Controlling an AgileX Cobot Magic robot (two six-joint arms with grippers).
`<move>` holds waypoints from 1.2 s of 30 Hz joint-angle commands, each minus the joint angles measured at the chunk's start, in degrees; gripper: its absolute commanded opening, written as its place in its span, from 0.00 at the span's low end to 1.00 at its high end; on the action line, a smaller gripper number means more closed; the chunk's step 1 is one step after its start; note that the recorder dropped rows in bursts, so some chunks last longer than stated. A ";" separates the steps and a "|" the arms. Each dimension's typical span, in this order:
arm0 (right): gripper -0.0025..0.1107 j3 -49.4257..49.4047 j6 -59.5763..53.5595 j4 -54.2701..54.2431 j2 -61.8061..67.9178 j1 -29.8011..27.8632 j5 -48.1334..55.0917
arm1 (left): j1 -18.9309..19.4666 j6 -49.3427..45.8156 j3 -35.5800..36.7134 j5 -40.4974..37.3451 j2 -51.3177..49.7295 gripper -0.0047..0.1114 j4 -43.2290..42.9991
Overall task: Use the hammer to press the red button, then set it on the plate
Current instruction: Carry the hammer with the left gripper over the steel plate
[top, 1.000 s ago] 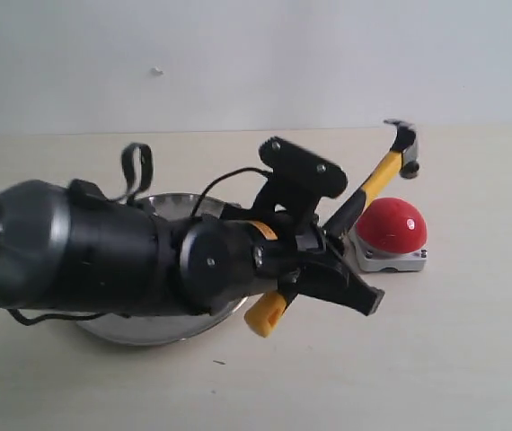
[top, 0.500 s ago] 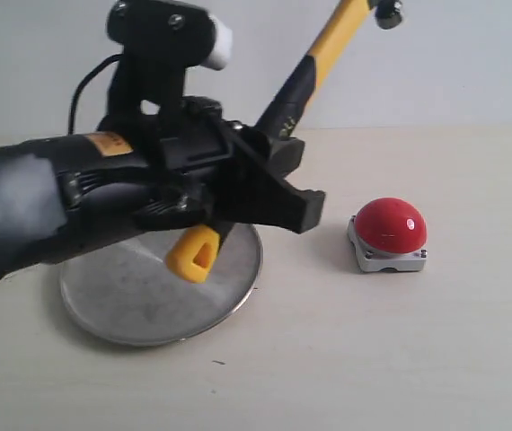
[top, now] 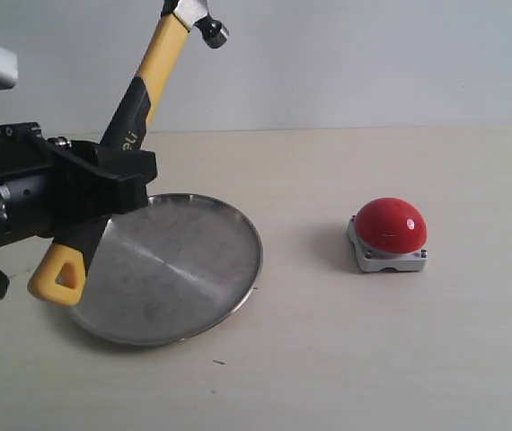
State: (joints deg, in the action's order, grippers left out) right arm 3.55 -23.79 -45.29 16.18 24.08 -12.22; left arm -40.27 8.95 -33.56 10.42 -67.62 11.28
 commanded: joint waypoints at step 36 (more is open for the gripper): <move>0.02 -0.34 -0.08 0.21 -0.35 -0.05 0.10 | 30.34 64.47 2.78 51.85 -28.97 0.04 -65.98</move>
State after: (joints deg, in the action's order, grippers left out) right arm 3.55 -23.79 -45.29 16.18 24.08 -12.22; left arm -10.13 77.55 -31.16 59.73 -94.90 -61.23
